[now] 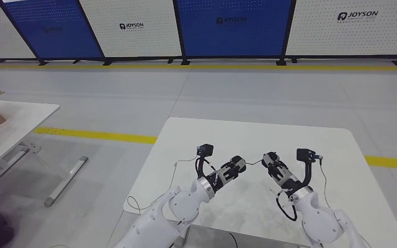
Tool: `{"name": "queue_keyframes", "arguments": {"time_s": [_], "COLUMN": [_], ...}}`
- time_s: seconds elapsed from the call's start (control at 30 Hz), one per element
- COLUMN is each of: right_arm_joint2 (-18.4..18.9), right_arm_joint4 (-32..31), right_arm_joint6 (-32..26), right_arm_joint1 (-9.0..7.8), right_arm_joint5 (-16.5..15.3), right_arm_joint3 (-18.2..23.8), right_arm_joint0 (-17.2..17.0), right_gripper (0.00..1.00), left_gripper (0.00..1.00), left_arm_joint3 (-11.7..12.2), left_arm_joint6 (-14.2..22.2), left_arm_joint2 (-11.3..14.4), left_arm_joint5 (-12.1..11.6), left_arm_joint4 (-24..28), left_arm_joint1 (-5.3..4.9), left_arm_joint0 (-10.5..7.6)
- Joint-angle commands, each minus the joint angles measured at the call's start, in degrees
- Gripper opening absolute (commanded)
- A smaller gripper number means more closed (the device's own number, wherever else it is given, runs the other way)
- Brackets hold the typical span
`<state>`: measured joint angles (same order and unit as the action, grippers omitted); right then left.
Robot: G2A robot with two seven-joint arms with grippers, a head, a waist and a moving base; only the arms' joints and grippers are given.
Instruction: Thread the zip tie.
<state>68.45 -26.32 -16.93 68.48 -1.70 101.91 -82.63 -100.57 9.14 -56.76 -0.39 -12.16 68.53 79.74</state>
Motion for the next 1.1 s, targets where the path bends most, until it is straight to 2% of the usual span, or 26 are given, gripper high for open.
{"name": "queue_keyframes", "arguments": {"time_s": [0.0,1.07], "right_arm_joint2": [0.0,1.2], "right_arm_joint4": [0.0,-0.1], "right_arm_joint6": [0.0,2.7], "right_arm_joint1": [0.0,0.2], "right_arm_joint5": [0.0,-1.3], "right_arm_joint3": [0.0,0.1], "right_arm_joint0": [0.0,-1.7], "right_gripper": [0.0,0.0], "left_gripper": [0.0,0.0], "left_arm_joint3": [0.0,0.0], "left_arm_joint6": [0.0,0.0], "left_arm_joint2": [0.0,0.0], "left_arm_joint5": [0.0,0.0], "left_arm_joint4": [0.0,0.0], "left_arm_joint1": [0.0,0.0], "left_arm_joint0": [0.0,0.0]}}
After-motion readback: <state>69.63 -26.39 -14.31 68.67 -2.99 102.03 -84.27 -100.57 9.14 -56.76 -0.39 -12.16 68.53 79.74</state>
